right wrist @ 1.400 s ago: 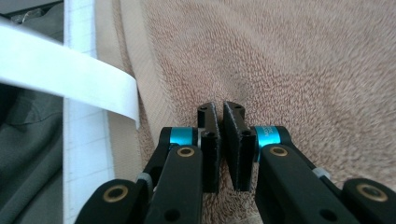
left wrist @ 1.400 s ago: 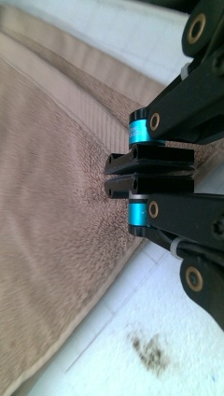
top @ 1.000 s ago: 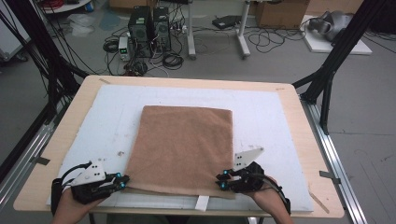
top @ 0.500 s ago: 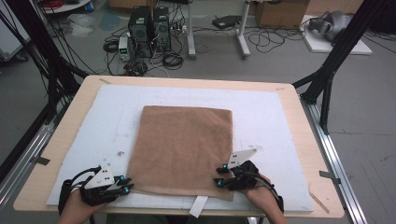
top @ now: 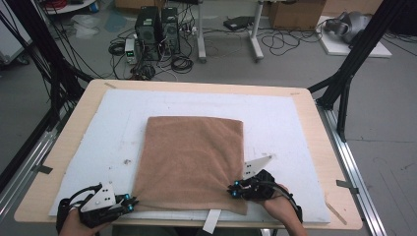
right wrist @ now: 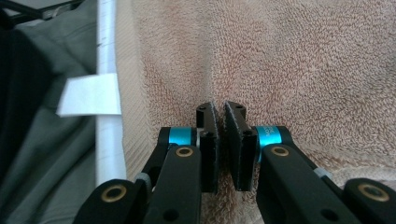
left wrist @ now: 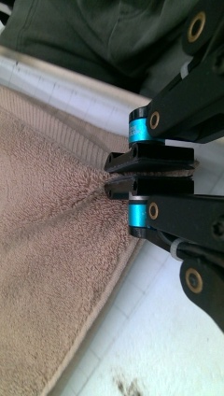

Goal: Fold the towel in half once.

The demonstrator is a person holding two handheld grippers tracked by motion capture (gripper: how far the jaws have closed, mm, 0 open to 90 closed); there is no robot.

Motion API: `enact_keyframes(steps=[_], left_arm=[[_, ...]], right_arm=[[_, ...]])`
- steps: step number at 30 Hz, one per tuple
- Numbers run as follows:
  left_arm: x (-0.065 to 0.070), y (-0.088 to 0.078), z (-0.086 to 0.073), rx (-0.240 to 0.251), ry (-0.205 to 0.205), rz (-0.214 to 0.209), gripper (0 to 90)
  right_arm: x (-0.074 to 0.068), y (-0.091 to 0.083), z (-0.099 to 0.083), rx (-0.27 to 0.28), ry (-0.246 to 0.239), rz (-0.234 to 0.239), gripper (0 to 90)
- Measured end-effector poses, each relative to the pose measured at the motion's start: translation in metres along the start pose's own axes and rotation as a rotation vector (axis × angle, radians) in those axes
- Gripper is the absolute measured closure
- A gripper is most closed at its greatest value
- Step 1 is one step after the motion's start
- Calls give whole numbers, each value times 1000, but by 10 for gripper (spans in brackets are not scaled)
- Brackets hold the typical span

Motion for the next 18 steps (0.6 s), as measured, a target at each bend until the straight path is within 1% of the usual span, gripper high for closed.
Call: enact_keyframes(steps=[2, 3, 4, 5, 6, 7, 9, 10, 11, 13, 14, 15, 16, 18], left_arm=[[2, -1, 0, 1, -7, -10, 857], [4, -1, -1, 4, -6, -10, 857], [5, -2, -1, 5, -6, -12, 857], [5, -2, -1, 5, -7, -13, 855], [3, -2, -2, 9, -10, -14, 846], [2, -3, -2, 16, -22, -14, 813], [-3, -4, -2, 23, -50, -14, 699], [-6, -5, -1, 32, -58, -6, 646], [-8, -6, -1, 39, -64, 0, 617], [-15, -7, 0, 58, -90, 17, 581], [-20, -6, 1, 65, -106, 25, 570], [-23, -4, 1, 65, -111, 33, 576], [-26, -2, 2, 70, -129, 46, 580], [-34, 6, 4, 71, -148, 56, 578]], right_arm=[[-4, -3, 0, -4, -12, -4, 839], [-5, -4, 0, -2, -12, 15, 837], [-6, -6, 0, -5, -13, 16, 826], [-6, -7, 0, 6, -9, 15, 794], [-6, -8, 0, 18, -2, 12, 726], [-4, -10, 1, 41, 15, -8, 663], [0, -13, 1, 65, 37, -15, 621], [2, -14, 1, 81, 44, -29, 599], [6, -15, 2, 95, 59, -41, 573], [11, -16, 3, 106, 74, -64, 553], [13, -16, 3, 109, 73, -74, 545], [15, -14, 4, 106, 81, -96, 541], [17, -13, 4, 100, 81, -112, 535], [23, -9, 5, 88, 90, -152, 522]])
Point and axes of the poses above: each handheld gripper's, and its own axes: y roughly forward along the jaws, z roughly out of its top, x roughly to its right, the point moved 1 cm from there along y, roughly forward along the jaws, and after that the axes turned 6 degrees about x, right-handed, at the moved point
